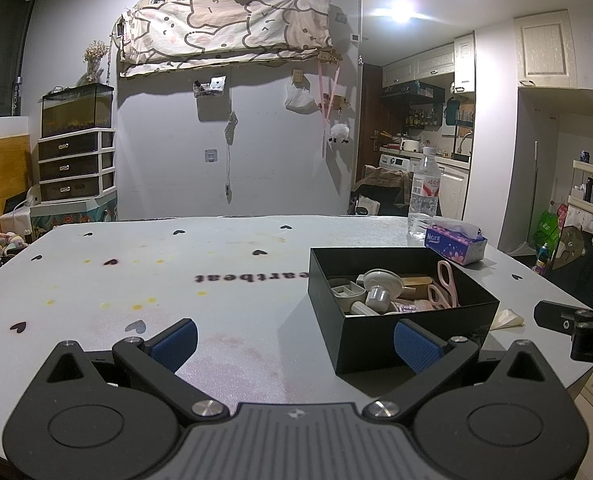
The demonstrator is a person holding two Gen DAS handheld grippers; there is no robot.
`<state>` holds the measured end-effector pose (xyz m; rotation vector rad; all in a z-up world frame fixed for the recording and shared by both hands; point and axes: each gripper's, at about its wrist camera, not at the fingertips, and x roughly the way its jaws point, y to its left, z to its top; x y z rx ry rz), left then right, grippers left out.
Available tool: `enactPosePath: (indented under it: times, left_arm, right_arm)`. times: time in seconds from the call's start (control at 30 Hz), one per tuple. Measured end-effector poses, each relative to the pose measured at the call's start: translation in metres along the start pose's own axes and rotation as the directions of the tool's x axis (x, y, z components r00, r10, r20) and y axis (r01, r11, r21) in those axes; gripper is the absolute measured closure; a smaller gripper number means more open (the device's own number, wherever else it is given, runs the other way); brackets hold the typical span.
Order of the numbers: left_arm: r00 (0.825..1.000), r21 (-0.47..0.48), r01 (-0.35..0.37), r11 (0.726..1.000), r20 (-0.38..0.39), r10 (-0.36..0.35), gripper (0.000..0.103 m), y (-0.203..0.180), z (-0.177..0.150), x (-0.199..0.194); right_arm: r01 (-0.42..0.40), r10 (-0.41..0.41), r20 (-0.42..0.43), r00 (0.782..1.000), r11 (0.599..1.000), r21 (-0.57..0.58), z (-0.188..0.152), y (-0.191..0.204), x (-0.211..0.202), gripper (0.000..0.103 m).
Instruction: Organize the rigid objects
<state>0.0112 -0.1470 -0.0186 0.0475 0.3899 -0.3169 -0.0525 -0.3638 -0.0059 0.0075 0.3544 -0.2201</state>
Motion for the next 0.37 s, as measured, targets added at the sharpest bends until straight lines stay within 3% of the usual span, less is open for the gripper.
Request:
enactPosePath:
  times: [0.37]
  left_arm:
    - [1.000, 0.000, 0.000, 1.000, 0.001, 0.000, 0.000, 0.0000, 0.0000, 0.0000]
  right_arm:
    - [0.001, -0.001, -0.003, 1.000, 1.000, -0.001, -0.0016, 0.0005, 0.0001, 0.001]
